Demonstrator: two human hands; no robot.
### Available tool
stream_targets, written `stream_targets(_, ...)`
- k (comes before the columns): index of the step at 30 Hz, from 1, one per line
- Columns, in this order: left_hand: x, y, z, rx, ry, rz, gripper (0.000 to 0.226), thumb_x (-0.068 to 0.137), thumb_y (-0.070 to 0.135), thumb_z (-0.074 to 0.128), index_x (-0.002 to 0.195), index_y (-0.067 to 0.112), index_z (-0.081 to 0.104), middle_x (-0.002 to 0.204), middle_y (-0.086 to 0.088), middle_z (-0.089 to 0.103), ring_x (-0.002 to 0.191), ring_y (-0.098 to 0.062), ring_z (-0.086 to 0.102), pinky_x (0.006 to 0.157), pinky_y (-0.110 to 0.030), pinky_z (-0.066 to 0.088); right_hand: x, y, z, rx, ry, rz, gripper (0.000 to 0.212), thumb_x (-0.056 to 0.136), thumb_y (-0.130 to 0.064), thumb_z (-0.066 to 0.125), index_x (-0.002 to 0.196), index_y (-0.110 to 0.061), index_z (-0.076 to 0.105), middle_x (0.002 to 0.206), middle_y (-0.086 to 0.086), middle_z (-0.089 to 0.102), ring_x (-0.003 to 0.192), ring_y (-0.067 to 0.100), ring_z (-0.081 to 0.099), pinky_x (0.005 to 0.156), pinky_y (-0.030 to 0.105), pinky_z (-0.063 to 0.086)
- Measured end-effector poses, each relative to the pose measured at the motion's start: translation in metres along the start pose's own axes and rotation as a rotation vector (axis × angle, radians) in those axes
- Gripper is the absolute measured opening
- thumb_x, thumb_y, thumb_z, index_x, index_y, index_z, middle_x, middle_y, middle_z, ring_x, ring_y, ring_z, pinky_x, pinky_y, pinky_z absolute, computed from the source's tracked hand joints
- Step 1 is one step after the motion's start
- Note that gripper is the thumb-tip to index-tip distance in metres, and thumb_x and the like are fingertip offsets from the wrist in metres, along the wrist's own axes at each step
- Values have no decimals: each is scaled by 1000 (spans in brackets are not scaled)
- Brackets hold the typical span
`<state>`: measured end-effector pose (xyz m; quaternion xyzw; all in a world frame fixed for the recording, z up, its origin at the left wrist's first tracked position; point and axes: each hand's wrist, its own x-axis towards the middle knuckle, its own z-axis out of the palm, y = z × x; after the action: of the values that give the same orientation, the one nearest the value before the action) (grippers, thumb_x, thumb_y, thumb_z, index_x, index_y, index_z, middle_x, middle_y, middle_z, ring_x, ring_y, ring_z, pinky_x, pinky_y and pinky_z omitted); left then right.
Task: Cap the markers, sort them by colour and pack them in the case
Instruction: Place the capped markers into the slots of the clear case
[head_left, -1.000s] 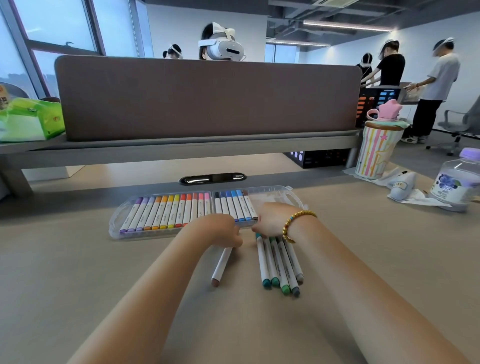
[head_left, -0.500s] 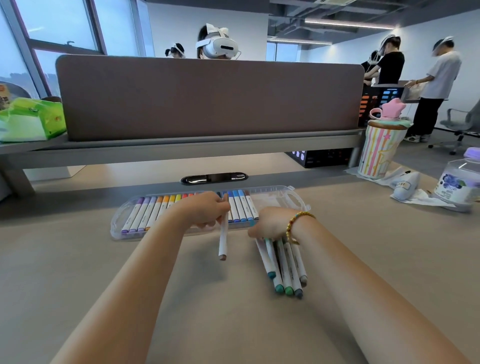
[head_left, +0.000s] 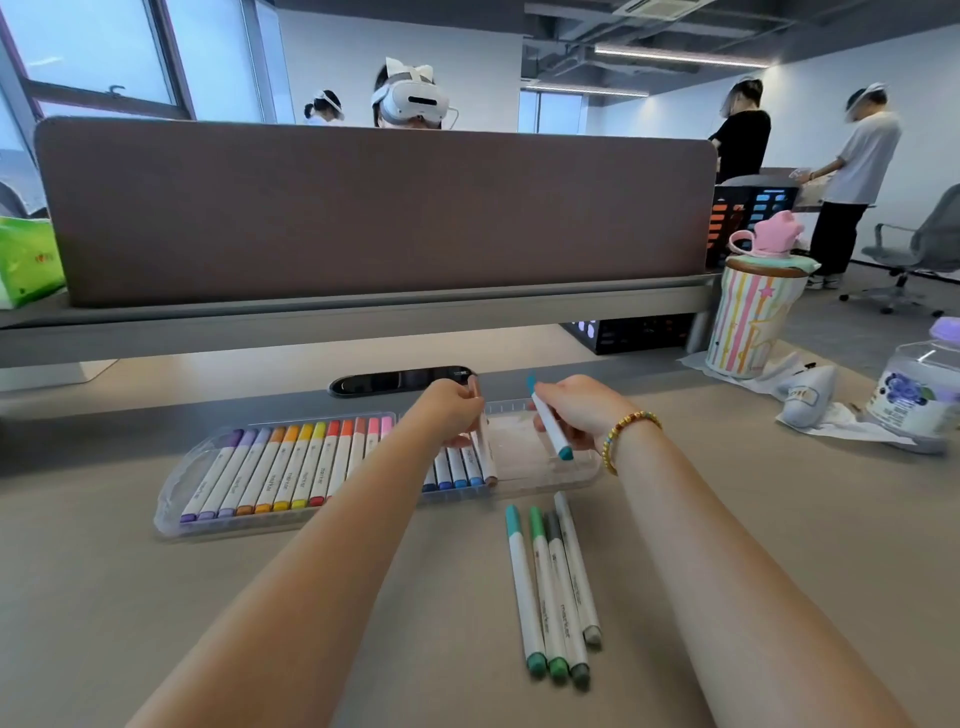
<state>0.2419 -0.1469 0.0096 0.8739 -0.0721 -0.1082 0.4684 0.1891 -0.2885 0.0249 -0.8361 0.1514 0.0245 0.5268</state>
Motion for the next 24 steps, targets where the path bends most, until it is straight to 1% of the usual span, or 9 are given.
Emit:
stream_targets(2,12,-1,7,42,44,1,25,100,24,41,93,6,58,69,-3,49,60,-11,49,53,-19,47,9,-1,2,78,41,-13,35,100,-31,38,108,-4,59,70,3,60,60,10,53,57,21,45)
stream_targets(5,24,-5,12,129,77,22,25,99,22,39,96,5,57,70,-5,50,64,-17,50,63,-27,51,19,0,6,129,53,-10,34,100,-31,38,113,-5,57,71,3,61,63,13,54,60,24,47)
stream_targets(7,25,-7,17,205,80,64,26,98,17,41,113,3,56,85,-11,56,77,-23,54,75,-33,50,22,3,8,137,50,-10,35,100,-31,38,113,-5,57,71,3,61,64,14,54,62,25,47)
stream_targets(10,25,-13,29,252,124,111,49,100,29,39,143,7,31,126,-14,56,109,-26,56,93,-33,45,26,6,8,175,54,-29,34,100,-32,38,110,-7,58,70,3,61,62,13,53,65,26,47)
stream_targets(11,26,-15,32,230,143,124,55,100,33,38,147,10,23,132,-13,53,112,-24,55,94,-32,43,26,6,7,190,55,-40,33,100,-32,38,108,-7,58,70,3,61,60,13,52,63,26,46)
stream_targets(14,27,-17,38,127,151,130,60,98,32,44,149,17,16,127,-17,56,94,-19,59,83,-28,44,27,5,6,227,59,-66,31,101,-31,37,104,-8,59,68,3,60,56,13,49,59,24,44)
stream_targets(17,27,-14,36,61,159,93,58,97,22,45,147,17,18,122,-20,57,97,-28,61,73,-29,47,27,5,7,234,55,-68,31,101,-31,37,103,-9,58,68,3,60,56,12,48,58,23,43)
stream_targets(21,25,-14,37,47,196,111,55,96,20,46,145,14,21,100,-16,61,71,-13,54,58,-21,41,26,6,6,234,51,-80,30,101,-30,37,105,-9,58,68,3,60,54,10,48,56,21,42)
stream_targets(24,22,-19,44,77,229,154,58,95,20,49,145,14,19,86,-7,55,63,-8,50,50,-17,37,27,6,6,237,54,-90,30,101,-30,37,105,-9,58,68,2,60,54,10,48,57,21,43)
